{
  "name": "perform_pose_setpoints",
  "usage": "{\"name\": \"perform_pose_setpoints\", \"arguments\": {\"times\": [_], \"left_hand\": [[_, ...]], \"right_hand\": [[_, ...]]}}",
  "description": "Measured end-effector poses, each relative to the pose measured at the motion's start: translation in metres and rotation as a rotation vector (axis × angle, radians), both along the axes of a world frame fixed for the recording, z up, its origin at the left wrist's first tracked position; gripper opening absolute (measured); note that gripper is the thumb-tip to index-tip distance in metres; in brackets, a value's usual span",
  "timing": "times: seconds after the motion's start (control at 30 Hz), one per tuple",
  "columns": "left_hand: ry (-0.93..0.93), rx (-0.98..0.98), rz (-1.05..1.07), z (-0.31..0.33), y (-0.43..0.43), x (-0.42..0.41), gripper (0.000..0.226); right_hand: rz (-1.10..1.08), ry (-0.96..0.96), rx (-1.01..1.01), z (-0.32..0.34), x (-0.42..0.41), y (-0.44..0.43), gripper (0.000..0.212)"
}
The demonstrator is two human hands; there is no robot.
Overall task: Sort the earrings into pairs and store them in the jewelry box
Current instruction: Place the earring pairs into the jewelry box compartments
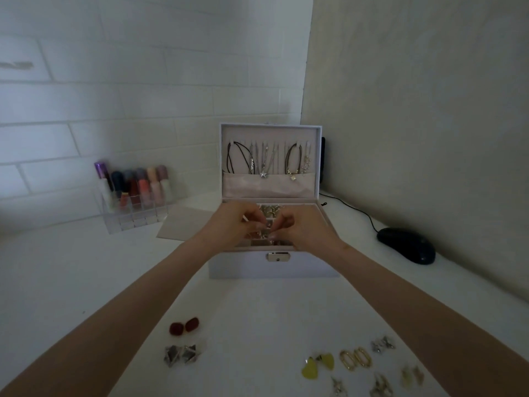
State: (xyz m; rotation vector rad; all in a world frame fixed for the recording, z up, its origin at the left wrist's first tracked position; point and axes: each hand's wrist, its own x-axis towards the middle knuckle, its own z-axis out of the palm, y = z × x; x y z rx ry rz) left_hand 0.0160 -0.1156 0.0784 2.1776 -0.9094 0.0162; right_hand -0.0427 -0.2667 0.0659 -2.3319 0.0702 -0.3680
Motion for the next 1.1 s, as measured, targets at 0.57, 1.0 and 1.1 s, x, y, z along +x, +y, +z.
{"name": "perform_pose_setpoints", "arguments": {"times": [0.57, 1.0, 1.1], "left_hand": [[-0.154, 0.161, 0.008, -0.005, 0.002, 0.006, 0.010], [-0.037, 0.035, -0.020, -0.008, 0.004, 0.006, 0.008], [-0.019, -0.002, 0.002, -0.008, 0.006, 0.007, 0.005]], "right_hand": [[0.059, 0.136, -0.331, 0.011, 0.011, 0.000, 0.010], [0.058, 0.053, -0.234, 0.000, 0.010, 0.000, 0.003], [0.046, 0.048, -0.088, 0.004, 0.008, -0.004, 0.007]]}}
